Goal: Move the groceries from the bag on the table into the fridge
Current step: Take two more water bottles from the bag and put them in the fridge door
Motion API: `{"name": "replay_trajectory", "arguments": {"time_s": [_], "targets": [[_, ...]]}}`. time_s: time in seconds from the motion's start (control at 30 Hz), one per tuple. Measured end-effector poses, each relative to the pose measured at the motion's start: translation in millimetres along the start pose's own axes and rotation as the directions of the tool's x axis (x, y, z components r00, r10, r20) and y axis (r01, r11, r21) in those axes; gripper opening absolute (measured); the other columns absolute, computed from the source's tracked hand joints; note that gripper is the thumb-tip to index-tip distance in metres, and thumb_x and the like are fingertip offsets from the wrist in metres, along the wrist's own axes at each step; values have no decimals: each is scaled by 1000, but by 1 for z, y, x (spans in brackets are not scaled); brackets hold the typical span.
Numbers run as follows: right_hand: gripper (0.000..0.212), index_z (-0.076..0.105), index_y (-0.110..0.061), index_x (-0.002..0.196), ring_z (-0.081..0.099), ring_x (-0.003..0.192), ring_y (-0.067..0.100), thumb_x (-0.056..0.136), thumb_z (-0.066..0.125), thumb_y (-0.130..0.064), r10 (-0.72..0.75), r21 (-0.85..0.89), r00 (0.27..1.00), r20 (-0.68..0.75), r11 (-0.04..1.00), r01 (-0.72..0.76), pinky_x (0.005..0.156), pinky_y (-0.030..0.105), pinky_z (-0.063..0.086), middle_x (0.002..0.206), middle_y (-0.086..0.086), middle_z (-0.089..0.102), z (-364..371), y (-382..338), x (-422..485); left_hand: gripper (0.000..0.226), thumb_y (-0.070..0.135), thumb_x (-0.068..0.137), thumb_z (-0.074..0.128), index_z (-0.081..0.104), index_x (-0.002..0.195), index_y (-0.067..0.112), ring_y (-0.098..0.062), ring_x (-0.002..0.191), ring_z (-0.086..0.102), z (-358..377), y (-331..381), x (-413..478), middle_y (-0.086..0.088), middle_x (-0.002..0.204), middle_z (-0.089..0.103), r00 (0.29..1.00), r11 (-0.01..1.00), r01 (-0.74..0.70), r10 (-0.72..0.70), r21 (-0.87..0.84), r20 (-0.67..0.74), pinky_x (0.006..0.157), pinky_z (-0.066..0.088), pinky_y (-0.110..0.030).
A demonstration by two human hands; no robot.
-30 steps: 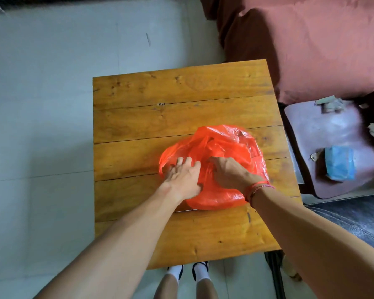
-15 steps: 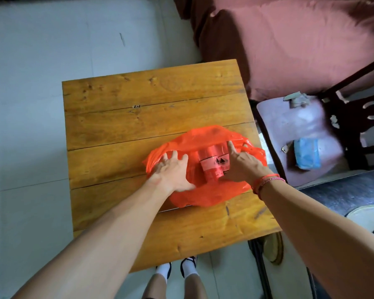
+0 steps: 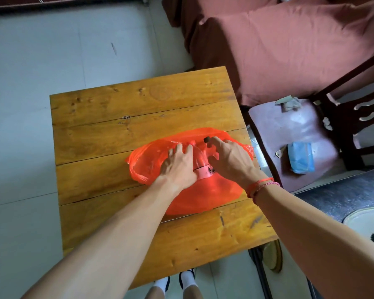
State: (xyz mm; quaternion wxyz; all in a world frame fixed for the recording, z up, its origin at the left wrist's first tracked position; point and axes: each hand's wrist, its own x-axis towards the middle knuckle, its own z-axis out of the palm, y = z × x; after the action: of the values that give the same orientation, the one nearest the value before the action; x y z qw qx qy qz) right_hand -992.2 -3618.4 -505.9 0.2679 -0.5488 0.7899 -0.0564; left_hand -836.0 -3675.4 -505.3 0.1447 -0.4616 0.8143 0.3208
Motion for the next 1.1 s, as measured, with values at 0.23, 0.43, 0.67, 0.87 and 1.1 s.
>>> {"name": "replay_trajectory", "arguments": {"time_s": [0.23, 0.43, 0.67, 0.87, 1.1], "targets": [[37, 63, -7, 124, 67, 101, 38, 89, 56, -18, 92, 5, 972, 218, 995, -95, 77, 37, 52, 111, 17, 71, 15, 11, 24, 56, 43, 77, 67, 54, 123, 13, -38, 118, 54, 22, 7, 26, -14, 124, 56, 970, 929, 238, -210, -283, 125, 91, 46, -40], [20, 49, -28, 73, 46, 56, 14, 93, 47, -24, 157, 58, 944, 291, 982, -181, 56, 26, 38, 66, -7, 48, 40, 41, 53, 19, 28, 76, 67, 64, 87, 13, -25, 80, 65, 36, 14, 60, -1, 87, 67, 938, 813, 346, -307, -469, 159, 67, 52, -31], [28, 41, -25, 72, 37, 62, 17, 99, 48, -21, 172, -20, 917, 360, 984, -176, 58, 23, 33, 66, -7, 35, 47, 53, 66, 18, 20, 76, 74, 69, 93, 18, -18, 77, 64, 65, 12, 86, 0, 89, 70, 912, 758, 405, -372, -511, 171, 63, 46, -25], [21, 50, -24, 82, 52, 83, 19, 89, 69, -24, 201, 43, 886, 418, 970, -241, 76, 32, 49, 72, -9, 46, 41, 55, 68, 44, 29, 66, 82, 65, 106, 24, -25, 97, 66, 73, 12, 88, 1, 103, 69, 900, 749, 410, -425, -520, 98, 80, 53, -31], [22, 47, -26, 78, 51, 85, 20, 94, 63, -26, 288, 53, 866, 409, 940, -337, 78, 32, 47, 75, -6, 46, 48, 55, 71, 56, 23, 65, 73, 61, 119, 19, -27, 110, 62, 80, 22, 66, -3, 116, 66, 908, 762, 387, -413, -519, 71, 88, 52, -33]]}}
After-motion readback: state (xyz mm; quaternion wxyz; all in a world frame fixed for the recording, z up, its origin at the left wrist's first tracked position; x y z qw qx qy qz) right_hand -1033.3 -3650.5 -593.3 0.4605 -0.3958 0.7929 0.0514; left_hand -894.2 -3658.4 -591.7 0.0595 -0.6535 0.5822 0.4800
